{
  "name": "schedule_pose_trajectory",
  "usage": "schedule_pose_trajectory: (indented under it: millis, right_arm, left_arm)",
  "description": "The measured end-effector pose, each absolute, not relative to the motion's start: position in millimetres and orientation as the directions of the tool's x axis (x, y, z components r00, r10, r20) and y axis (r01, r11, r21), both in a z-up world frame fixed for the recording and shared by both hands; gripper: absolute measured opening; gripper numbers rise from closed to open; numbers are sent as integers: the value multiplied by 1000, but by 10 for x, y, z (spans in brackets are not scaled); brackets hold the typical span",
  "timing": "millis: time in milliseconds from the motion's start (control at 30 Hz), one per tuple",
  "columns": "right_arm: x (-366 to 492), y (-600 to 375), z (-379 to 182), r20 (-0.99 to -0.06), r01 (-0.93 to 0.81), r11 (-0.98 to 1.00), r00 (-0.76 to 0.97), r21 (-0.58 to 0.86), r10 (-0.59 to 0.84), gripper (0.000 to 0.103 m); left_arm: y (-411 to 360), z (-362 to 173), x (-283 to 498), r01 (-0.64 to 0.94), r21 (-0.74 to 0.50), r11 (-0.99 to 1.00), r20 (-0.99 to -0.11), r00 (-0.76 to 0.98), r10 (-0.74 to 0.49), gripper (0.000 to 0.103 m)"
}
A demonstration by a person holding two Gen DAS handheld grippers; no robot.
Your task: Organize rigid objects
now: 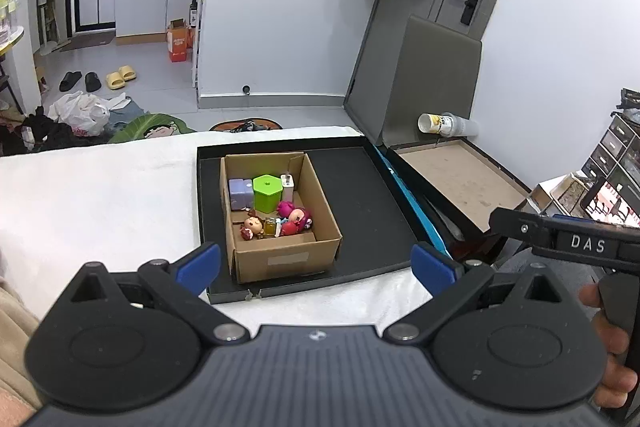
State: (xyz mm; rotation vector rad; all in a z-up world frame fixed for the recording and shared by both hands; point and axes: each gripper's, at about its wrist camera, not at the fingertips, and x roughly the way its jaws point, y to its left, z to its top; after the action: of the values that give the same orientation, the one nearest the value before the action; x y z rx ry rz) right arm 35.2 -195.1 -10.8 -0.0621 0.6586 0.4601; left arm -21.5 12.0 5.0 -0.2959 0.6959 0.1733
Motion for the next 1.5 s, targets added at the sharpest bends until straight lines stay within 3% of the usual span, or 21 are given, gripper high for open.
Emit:
schedule_pose_trajectory:
  millis: [1500]
  right_arm:
    - [285, -1970, -59, -596, -428, 901, 706, 70, 382, 103]
  left_arm:
    - [59, 104, -246, -240, -198, 950, -652, 756, 55, 101]
